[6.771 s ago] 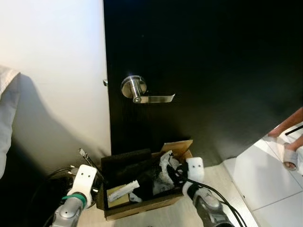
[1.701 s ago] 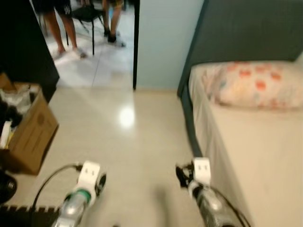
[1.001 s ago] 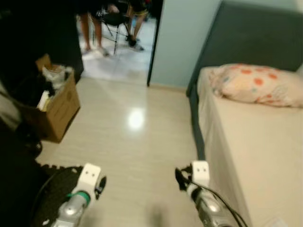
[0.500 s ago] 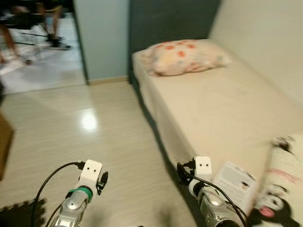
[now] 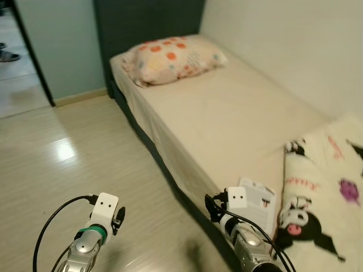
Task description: Clean up the room
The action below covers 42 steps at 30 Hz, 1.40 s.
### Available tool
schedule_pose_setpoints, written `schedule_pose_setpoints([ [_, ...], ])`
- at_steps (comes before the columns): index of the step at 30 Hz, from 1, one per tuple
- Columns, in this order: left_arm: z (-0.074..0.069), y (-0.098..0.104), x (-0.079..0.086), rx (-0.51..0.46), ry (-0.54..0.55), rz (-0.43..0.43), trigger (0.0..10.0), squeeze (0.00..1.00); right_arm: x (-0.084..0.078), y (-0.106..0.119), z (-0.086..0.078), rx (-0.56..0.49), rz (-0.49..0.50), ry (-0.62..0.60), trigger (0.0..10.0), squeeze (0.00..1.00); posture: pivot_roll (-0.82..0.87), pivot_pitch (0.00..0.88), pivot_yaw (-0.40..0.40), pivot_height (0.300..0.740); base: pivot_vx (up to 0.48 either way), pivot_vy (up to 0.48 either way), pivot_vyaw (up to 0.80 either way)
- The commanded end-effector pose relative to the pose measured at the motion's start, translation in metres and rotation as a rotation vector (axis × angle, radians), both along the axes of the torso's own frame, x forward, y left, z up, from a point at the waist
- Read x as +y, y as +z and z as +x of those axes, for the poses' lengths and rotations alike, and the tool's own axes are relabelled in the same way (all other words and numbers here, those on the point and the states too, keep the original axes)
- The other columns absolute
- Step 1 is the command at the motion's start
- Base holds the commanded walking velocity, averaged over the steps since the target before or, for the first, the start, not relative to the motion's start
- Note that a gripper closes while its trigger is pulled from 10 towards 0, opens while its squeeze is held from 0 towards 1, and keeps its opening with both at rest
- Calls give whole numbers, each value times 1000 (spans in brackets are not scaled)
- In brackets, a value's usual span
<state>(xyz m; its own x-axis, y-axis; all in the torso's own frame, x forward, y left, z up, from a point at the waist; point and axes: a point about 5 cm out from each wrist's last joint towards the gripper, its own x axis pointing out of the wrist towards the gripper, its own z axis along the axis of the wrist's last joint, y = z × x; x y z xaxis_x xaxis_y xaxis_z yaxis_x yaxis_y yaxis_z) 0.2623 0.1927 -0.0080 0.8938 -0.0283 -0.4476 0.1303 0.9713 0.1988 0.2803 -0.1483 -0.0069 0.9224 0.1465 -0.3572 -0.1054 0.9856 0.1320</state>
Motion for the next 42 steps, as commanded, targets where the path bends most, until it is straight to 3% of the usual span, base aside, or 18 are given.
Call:
schedule_pose_setpoints([
  [1,-4,-6,-4,28,-4,-8,10000,0,-6,-4,-4,23,1,-22,10000,0,97,3,-8,740,0,0,-781],
  [12,-5,-6,-3,28,0,0,10000,0,-2,3,2,-14,22,-21,10000,0,95,6,-6,740,0,0,-780],
  [26,3,6,-5,-47,-22,42,10000,0,11,33,28,-139,123,-39,10000,0,94,10,-6,740,0,0,-777],
  [34,5,9,-7,-62,-21,40,10000,0,10,34,28,-139,127,-44,10000,0,95,12,-9,740,0,0,-777],
  [42,5,9,-7,-64,-30,44,10000,0,4,26,23,-99,90,-57,10000,0,95,12,-9,740,354,0,-779],
])
